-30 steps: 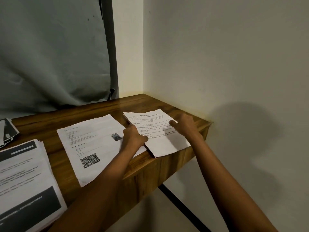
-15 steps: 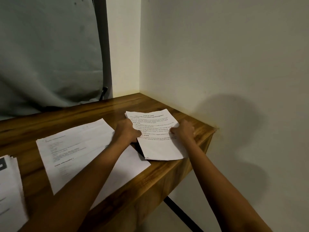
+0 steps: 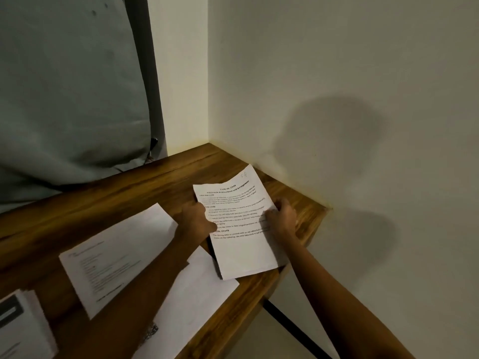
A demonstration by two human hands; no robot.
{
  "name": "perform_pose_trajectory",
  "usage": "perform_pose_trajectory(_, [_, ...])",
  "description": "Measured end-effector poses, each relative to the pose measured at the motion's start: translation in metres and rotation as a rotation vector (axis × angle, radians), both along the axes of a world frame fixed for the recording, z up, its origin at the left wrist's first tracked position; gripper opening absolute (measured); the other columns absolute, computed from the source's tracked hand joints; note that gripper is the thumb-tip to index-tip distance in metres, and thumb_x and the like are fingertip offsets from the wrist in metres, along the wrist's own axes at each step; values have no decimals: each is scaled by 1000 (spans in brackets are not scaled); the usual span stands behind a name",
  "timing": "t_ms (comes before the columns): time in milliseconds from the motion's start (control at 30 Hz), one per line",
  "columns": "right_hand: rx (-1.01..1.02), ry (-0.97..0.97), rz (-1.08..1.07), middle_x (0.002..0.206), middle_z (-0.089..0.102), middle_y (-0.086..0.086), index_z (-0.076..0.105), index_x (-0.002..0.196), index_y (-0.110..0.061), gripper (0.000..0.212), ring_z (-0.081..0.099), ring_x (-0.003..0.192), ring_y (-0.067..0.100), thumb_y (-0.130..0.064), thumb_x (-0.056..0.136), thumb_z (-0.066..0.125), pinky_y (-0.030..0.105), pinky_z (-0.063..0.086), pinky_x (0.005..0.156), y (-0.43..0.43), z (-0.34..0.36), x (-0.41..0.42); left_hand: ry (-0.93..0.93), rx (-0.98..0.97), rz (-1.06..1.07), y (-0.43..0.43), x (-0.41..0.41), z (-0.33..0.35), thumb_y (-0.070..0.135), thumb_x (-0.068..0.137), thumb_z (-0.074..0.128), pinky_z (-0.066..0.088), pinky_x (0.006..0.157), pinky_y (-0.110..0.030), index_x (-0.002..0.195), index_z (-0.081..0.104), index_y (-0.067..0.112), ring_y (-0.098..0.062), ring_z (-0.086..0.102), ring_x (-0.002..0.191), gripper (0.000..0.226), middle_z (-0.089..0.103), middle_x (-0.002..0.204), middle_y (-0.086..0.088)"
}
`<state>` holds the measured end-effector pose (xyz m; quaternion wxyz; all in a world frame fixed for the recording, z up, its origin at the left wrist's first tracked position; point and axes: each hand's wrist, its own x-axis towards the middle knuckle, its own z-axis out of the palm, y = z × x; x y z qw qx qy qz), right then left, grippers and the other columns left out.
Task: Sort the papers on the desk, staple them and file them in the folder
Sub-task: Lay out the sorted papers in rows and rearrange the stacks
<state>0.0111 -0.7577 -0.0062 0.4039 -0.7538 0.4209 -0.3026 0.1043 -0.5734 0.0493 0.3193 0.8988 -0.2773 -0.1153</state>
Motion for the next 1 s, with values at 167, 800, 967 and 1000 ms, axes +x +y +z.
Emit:
perform_pose_trajectory(167, [3,205,97,122,59,5,52,126,-17,41,53,117,27,-4,87,54,54,42,99,4,19,-2,196,48,-191,13,-10,14,10,78,76,42,97,-26,135,43,4,-23,46,128,67,47,141,-9])
perform_pose_trajectory(800, [108,339,200,134,52,7,38,141,-20,55,41,130,26,-12,88,53,57,22,110,-1,12,-6,77,420,-301,13,-30,-17,35,84,69,16,116,-38,152,5,13,-31,-6,147,96,-2,160,-9])
perform_pose_trajectory(967, [127,427,216,146,38,2,36,142,-24,60,26,139,24,-11,87,57,57,13,111,-6,22,-4,101,496,-269,6,-36,-16,36,86,66,14,117,-38,152,0,13,-30,-7,147,96,-6,160,-9])
perform_pose_trajectory(1000, [128,420,223,146,39,0,37,140,-26,59,27,139,23,-12,87,57,56,13,111,-6,23,-5,102,512,-265,5,-36,-17,37,86,66,14,117,-38,152,0,13,-30,-6,147,96,-6,160,-9])
